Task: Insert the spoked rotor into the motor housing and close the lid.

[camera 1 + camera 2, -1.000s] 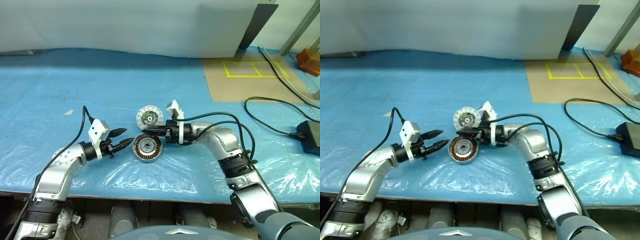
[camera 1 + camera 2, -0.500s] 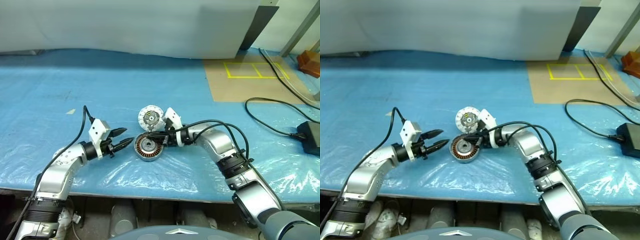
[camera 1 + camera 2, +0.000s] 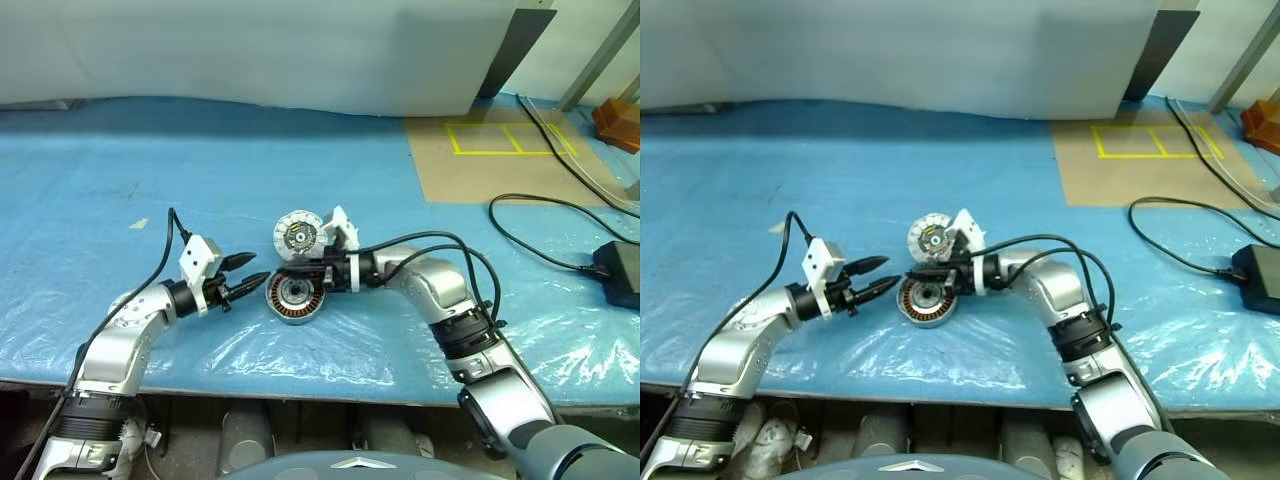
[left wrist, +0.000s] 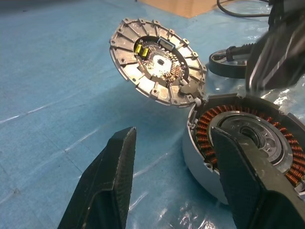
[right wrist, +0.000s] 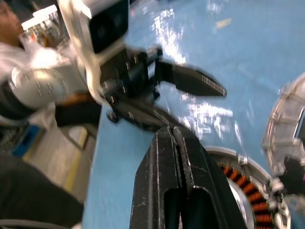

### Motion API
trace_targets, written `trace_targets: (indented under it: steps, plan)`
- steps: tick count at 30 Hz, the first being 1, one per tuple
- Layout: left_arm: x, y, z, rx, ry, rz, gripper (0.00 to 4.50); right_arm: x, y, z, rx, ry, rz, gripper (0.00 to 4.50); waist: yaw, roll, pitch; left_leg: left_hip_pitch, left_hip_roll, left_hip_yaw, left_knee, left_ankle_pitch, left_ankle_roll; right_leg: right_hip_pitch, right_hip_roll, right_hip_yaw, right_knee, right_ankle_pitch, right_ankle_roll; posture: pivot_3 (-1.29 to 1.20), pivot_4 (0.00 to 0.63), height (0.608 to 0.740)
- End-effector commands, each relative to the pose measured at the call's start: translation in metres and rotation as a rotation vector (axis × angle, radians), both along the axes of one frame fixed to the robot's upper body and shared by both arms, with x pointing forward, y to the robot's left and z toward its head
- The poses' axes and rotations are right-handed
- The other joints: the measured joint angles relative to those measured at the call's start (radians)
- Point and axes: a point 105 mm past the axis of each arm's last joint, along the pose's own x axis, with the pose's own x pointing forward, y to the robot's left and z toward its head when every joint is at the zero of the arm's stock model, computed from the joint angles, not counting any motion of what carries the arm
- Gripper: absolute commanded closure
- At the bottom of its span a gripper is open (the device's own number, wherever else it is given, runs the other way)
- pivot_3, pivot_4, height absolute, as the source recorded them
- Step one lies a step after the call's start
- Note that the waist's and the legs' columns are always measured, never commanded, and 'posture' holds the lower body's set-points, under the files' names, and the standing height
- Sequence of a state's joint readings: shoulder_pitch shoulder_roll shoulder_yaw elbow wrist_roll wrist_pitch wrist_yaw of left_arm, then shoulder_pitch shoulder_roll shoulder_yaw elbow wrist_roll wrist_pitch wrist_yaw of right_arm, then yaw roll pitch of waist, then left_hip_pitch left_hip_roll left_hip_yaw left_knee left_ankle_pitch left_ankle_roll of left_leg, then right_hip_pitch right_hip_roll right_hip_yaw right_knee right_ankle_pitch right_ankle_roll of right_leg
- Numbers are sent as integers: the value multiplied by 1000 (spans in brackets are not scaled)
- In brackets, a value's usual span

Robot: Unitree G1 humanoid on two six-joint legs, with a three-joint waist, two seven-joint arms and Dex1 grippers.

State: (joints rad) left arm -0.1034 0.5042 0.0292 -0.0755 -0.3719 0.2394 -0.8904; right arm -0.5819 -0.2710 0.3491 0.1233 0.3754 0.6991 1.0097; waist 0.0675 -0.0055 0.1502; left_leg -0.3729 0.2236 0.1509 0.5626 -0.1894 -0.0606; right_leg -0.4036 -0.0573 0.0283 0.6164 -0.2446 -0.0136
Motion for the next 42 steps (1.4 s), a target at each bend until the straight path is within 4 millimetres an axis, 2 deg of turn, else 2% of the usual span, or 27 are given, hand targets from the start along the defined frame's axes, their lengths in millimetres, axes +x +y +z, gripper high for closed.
trace_targets:
  steps: [1,3,4,7,12,15,19,21,22,23,24,26,28,29,32,33,37,38,42]
  plan:
    - [-1,-1,6,1,-32,-7,1880,11,-20,-59,-391,-146,7,4461,-1,0,0,0,0,0,0,0,0,0,0,0,0,0,0,0,150,740]
    - [-1,-1,7,0,-34,-5,1880,12,-34,-79,-526,-195,36,4461,-5,2,-2,4,0,1,0,0,0,2,0,0,1,0,0,0,150,740]
    - [0,-1,7,-2,-35,-3,1880,12,-32,-75,-486,-172,28,4461,-4,1,-5,6,0,1,0,0,0,5,0,0,1,0,0,0,150,740]
    - [0,-1,7,-3,-37,0,1880,13,-18,-44,-278,-97,-13,4461,3,0,-5,13,0,1,-1,0,0,11,-1,1,0,-4,-4,0,150,740]
    - [0,-3,5,-5,-34,-4,1880,9,-13,12,43,-37,-14,4461,2,0,-4,9,-1,1,1,0,1,9,-2,1,-1,-4,-4,0,150,740]
    - [1,-4,5,-4,-33,-13,1880,4,-13,35,169,-15,5,4461,-1,0,-4,1,0,1,2,0,1,1,0,1,1,-1,-1,0,150,740]
    - [1,-6,5,-4,-33,-22,1880,-1,-9,49,240,3,22,4461,-2,0,-4,-1,1,0,-1,0,0,-2,2,1,2,-1,-1,0,150,740]
    - [1,-6,5,-2,-32,-27,1880,-4,-6,44,213,29,39,4461,-1,0,-4,-1,1,0,-1,-1,-1,-2,2,0,0,-2,-1,0,150,740]
    - [1,-6,5,-1,-32,-28,1880,-6,-5,30,138,38,46,4461,0,0,-4,-1,1,0,-1,-1,-1,-2,2,0,0,-2,-1,0,150,740]
    - [0,-6,5,-1,-31,-30,1880,-6,-6,13,39,37,43,4461,0,0,-4,-2,1,0,-1,-1,-1,-2,2,0,0,-2,-1,0,150,740]
    - [0,-6,5,-1,-31,-30,1880,-2,-10,-15,-122,6,23,4461,1,0,-4,-1,1,0,-1,-1,-1,-2,1,0,0,-2,-1,0,150,740]
    - [0,-6,6,0,-31,-31,1880,1,-26,-55,-357,-92,31,4461,0,0,-4,0,1,0,0,-1,-2,0,1,-1,0,-2,-1,0,150,740]
    - [0,-7,6,0,-31,-31,1880,-1,-34,-71,-438,-107,67,4461,0,2,-5,3,0,1,0,-1,-2,1,0,0,1,-2,-1,0,150,740]
    - [1,-6,6,1,-32,-30,1880,0,-33,-69,-423,-97,57,4461,0,1,-5,6,0,1,0,-1,-2,4,-1,0,1,-2,-1,0,150,740]
    - [2,-5,7,-1,-35,-23,1880,6,-28,-54,-357,-115,34,4461,1,1,-6,11,0,1,0,-1,-1,9,-1,1,0,-6,-4,0,150,740]
    - [2,-4,6,2,-34,-22,1880,7,-25,-43,-295,-111,26,4461,1,1,-6,10,0,1,0,-1,-1,9,-1,2,0,-5,-4,0,150,740]
    - [1,-5,5,2,-32,-23,1880,3,-12,20,74,-8,28,4461,2,1,-4,6,0,1,1,-1,-1,5,-1,1,0,-5,-4,0,150,740]
    - [1,-5,5,1,-32,-23,1880,2,-12,30,124,8,36,4461,1,1,-4,3,0,1,1,-1,0,2,-1,2,1,-5,-4,0,150,740]
    - [2,-6,5,0,-34,-27,1880,-5,-10,51,229,45,67,4461,0,1,-4,0,0,0,0,0,0,-1,0,0,2,-2,0,0,150,740]
